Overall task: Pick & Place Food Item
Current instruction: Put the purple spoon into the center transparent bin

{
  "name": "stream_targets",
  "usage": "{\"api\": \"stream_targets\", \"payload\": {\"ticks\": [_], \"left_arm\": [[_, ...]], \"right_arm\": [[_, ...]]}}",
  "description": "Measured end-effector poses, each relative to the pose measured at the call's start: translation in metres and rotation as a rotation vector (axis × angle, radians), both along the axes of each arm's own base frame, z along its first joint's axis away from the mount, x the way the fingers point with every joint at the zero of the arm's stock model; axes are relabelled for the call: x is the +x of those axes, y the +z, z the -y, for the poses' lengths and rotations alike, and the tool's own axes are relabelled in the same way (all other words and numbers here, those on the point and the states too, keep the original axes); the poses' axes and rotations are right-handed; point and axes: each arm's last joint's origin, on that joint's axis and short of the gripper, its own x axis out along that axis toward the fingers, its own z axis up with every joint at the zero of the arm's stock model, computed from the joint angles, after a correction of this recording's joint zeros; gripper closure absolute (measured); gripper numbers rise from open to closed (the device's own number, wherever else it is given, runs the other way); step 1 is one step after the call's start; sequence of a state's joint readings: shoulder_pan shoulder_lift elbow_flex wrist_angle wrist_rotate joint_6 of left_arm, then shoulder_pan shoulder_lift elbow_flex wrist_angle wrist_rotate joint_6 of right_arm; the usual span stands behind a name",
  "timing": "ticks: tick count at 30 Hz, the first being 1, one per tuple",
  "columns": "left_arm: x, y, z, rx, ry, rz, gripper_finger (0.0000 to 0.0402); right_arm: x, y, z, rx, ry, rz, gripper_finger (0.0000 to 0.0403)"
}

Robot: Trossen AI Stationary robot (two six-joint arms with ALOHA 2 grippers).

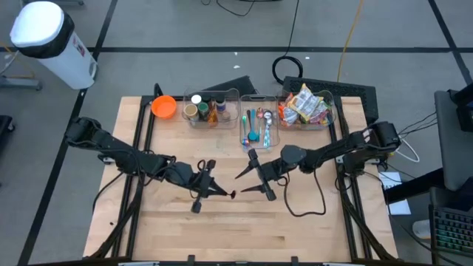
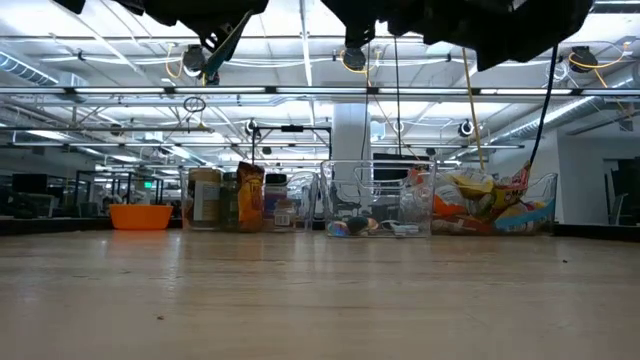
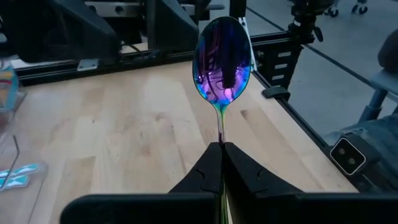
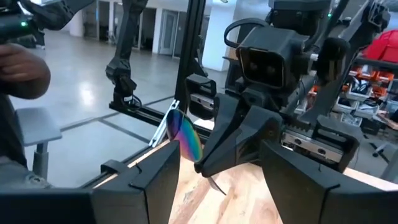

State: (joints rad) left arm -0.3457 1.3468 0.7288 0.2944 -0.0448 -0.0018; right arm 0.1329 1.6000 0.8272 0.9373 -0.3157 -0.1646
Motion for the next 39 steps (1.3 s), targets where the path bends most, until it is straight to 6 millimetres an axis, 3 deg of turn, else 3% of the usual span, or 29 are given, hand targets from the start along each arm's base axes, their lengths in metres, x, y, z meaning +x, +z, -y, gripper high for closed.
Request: {"api": "stream_targets", "payload": {"ticks": [16, 22, 30, 35, 39], "left_arm": [[0.003, 0.000, -0.009, -0.023, 0.038, -0.014, 0.0396], [0.003, 0.000, -0.008, -0.026, 0.030, -0.014, 0.0393], [0.003, 0.000, -0.008, -0.030, 0.025, -0.015, 0.0392], [0.003, 0.000, -0.008, -0.032, 0.027, -0.016, 0.0398], [0.003, 0.000, -0.008, -0.070, 0.039, -0.026, 0.0374]], "right_arm": [[0.021, -0.003, -0.015, -0.011, 0.109, -0.043, 0.0206], [0.021, -0.004, -0.015, -0.028, 0.107, -0.043, 0.0261], [0.021, -0.006, -0.015, -0.084, 0.109, -0.035, 0.0384], [0.020, -0.006, -0.015, -0.104, 0.111, -0.047, 0.0398], [0.019, -0.005, -0.015, -0.093, 0.128, -0.053, 0.0400]]}}
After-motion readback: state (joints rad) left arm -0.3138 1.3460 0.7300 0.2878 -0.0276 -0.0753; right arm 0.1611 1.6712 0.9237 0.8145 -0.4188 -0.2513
